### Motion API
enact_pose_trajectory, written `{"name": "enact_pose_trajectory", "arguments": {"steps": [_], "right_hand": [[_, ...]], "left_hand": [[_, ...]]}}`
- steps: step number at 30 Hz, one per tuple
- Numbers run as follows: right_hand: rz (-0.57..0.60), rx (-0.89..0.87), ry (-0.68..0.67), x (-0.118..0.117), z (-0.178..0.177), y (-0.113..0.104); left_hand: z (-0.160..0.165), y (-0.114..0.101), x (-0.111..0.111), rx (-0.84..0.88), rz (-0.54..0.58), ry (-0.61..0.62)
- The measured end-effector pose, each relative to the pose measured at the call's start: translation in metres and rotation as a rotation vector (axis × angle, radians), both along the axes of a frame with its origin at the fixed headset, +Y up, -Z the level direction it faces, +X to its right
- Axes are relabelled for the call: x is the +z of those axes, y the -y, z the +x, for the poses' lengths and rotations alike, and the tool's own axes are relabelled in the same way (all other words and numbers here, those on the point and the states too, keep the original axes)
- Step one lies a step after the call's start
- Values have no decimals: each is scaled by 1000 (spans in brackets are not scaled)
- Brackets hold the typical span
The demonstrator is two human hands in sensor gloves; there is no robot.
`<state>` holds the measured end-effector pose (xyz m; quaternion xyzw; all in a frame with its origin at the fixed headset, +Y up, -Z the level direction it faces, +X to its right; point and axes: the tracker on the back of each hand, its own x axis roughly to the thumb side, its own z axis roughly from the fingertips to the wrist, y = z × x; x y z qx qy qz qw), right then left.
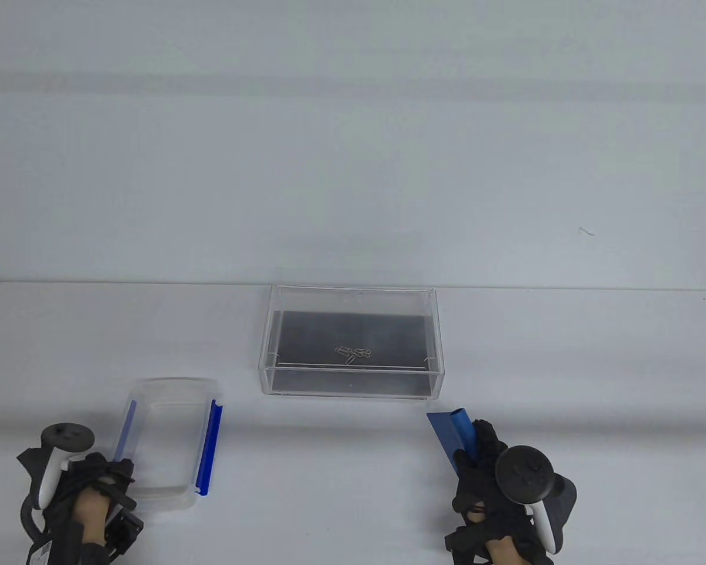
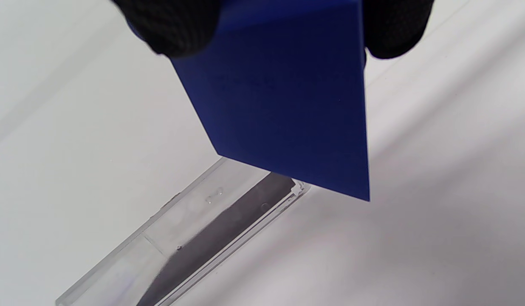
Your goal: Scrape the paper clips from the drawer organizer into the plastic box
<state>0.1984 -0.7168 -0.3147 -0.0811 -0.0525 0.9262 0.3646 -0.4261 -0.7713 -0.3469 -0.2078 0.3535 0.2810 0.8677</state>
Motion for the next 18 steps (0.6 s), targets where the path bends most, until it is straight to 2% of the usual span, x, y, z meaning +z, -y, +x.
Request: {"name": "enact_pose_trajectory", "arguments": {"steps": [4,11,14,18], "right_hand": [[1,1,1,0,1,0],[6,-18,4,2,4,-2],[9,-29,8,3,5,-2],[3,-25,10,2,6,-2]], "left_hand": [[3,1,4,57,40,-20],[22,-6,16,445,303,-203],[40,-15,16,573,328,-177],[83,-27,14,746,326,-79]]}}
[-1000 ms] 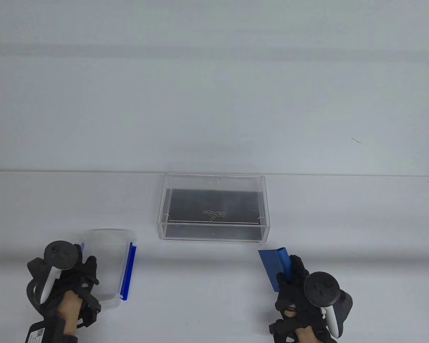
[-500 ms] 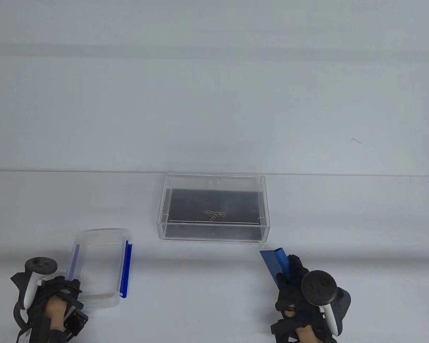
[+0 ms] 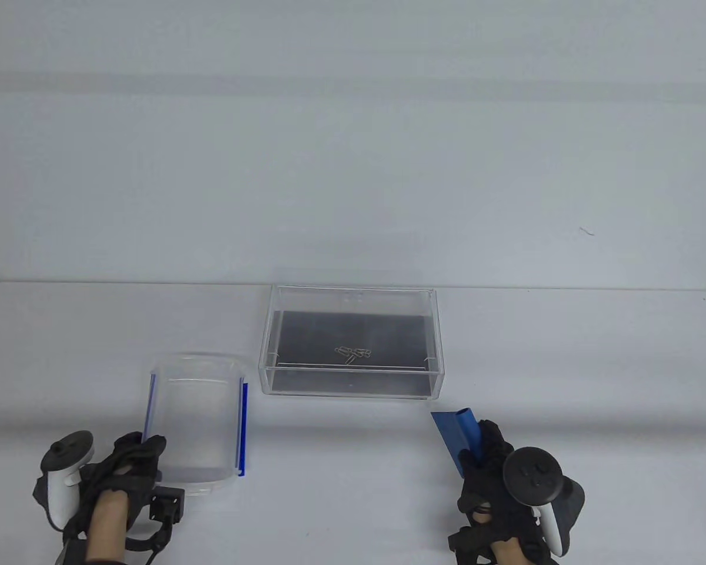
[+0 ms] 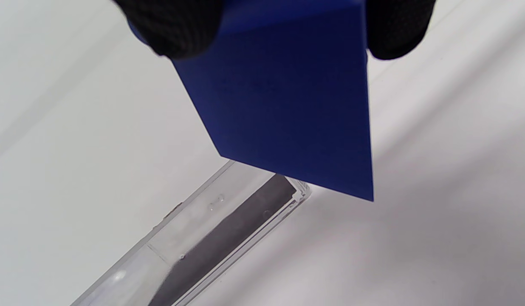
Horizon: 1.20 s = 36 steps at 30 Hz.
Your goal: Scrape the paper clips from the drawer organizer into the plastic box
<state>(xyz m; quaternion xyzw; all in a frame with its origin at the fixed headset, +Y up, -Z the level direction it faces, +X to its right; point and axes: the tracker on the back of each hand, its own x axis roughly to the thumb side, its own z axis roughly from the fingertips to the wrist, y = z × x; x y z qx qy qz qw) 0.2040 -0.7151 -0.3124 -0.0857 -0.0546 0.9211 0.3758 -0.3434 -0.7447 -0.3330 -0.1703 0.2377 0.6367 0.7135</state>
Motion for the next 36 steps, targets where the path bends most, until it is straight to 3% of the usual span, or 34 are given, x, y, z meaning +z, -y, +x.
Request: {"name": "enact_pose_trajectory", "arguments": {"steps": [7,11,17,25,31,36], "right_hand": [[-13,9,-3,-1,-1,2],[-43,16,-16,-2,-1,5],[-44,37,-8,-4,0,6],[-51,140,-59,-16,-6,4],[58,208,-117,-35,-32,-29],[116,309,-199,-65,-71,-57]], "left_hand": [[98,-4,-12,44,53,271],[150,11,-14,54,33,362],[195,34,-8,195,-17,429],[205,39,-6,232,-39,450],[202,44,-8,184,-25,401],[197,50,-9,221,-40,377]]}}
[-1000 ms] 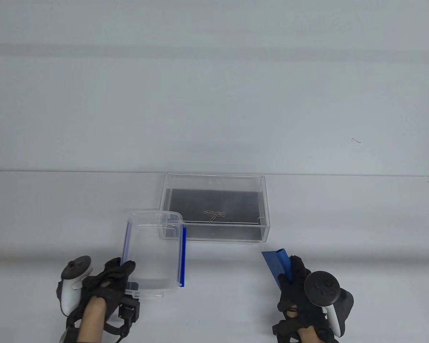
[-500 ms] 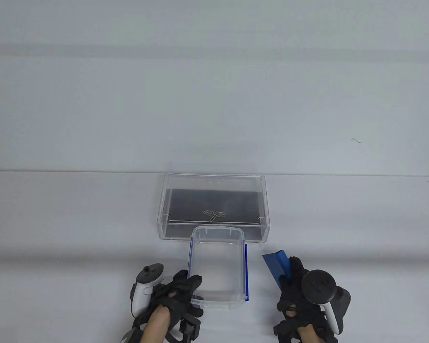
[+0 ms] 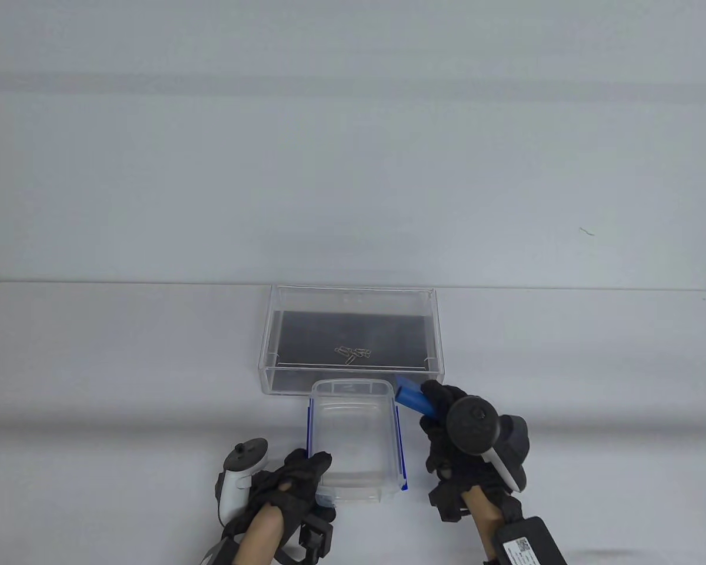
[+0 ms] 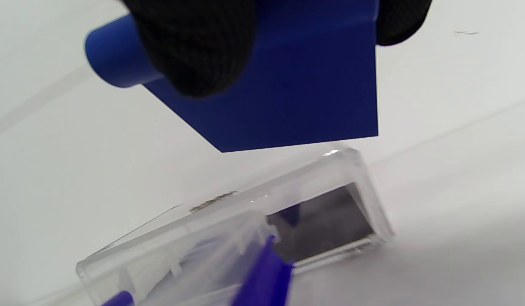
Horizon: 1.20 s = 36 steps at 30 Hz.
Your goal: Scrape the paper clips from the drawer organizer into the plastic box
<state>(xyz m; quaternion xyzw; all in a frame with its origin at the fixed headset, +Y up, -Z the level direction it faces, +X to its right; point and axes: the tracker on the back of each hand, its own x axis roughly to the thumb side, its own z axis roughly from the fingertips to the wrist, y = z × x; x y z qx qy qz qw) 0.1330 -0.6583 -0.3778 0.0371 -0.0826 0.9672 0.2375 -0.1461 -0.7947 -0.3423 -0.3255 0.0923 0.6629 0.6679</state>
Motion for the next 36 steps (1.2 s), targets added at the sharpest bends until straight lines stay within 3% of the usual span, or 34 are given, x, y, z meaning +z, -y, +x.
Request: {"name": "enact_pose_trajectory", "arguments": {"steps": [8,17,26,32,36], "right_hand": [[-79,151,-53,-64,-50,-16],[-139,204,-66,-112,-90,-19],[-194,253,-76,-127,-91,-5],[-187,312,-157,-117,-89,-6],[-236,314,-296,-102,-88,-19]], "left_hand": [[-13,5,-2,57,-14,-22],[-13,6,-1,99,-30,-32],[-13,7,-2,105,-24,-38],[-13,6,-2,98,-18,-44],[-13,7,-1,96,-9,-48]]}}
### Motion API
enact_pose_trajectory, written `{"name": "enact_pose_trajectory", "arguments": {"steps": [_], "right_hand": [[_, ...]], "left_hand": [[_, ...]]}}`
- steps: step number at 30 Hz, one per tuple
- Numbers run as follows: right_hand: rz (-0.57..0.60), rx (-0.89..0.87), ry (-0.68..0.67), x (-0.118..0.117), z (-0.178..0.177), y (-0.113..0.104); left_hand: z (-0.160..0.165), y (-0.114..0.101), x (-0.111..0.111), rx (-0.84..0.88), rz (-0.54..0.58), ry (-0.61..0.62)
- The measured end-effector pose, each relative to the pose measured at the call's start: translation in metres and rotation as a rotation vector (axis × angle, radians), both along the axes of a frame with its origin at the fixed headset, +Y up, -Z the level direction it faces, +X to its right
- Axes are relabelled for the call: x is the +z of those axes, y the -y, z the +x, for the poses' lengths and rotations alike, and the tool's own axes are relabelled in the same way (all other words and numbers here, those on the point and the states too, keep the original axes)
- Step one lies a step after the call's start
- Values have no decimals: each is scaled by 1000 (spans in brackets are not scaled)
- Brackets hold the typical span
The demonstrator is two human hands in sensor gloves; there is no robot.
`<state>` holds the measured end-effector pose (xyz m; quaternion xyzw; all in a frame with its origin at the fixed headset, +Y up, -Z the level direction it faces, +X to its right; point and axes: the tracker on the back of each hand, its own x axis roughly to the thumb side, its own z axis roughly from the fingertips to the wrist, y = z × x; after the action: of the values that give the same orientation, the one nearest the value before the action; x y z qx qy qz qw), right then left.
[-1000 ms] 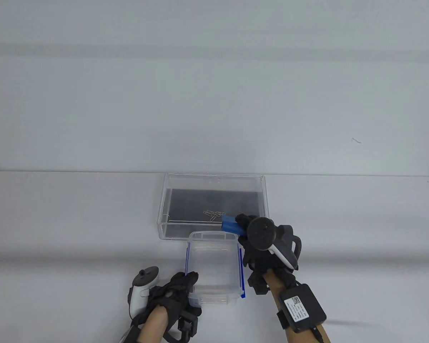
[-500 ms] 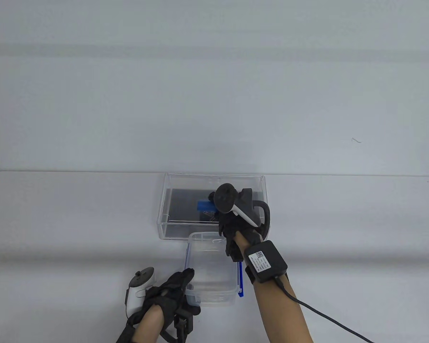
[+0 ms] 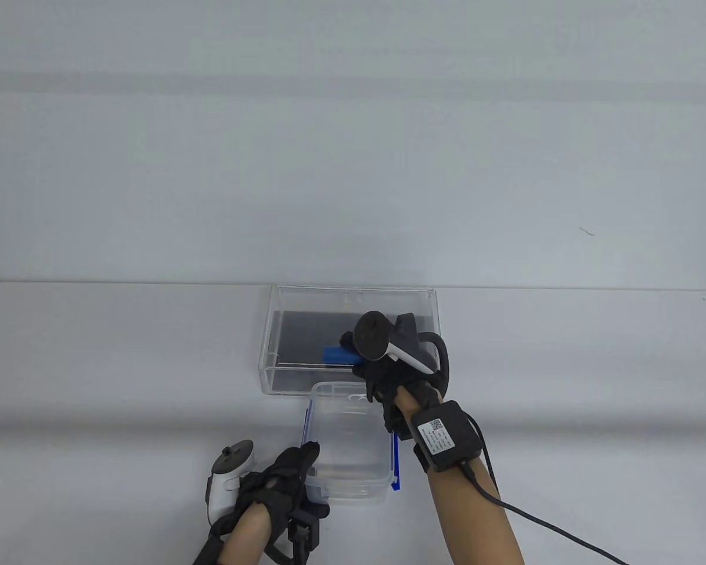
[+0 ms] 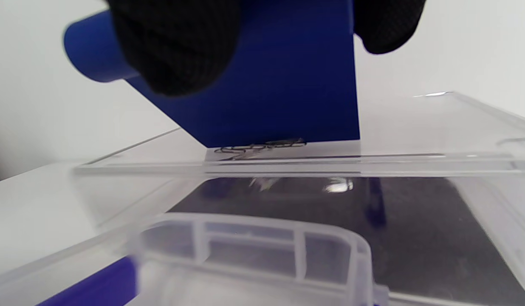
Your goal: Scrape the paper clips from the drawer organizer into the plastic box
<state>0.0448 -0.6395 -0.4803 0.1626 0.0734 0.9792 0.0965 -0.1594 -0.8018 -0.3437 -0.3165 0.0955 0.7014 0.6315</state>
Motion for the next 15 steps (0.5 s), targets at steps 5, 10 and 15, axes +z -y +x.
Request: {"name": "enact_pose_trajectory", "arguments": {"steps": [5,10,15], "right_hand": [[-190,-52,-84,27,2,-14],[-165,-70,-101,50,6,-16],[-91,-129,-49,70,19,-20]], "left_hand": [[-2,2,0,-36,23,-7],[-2,2,1,-44,31,0],[-4,1,-1,-108,84,-6]]}}
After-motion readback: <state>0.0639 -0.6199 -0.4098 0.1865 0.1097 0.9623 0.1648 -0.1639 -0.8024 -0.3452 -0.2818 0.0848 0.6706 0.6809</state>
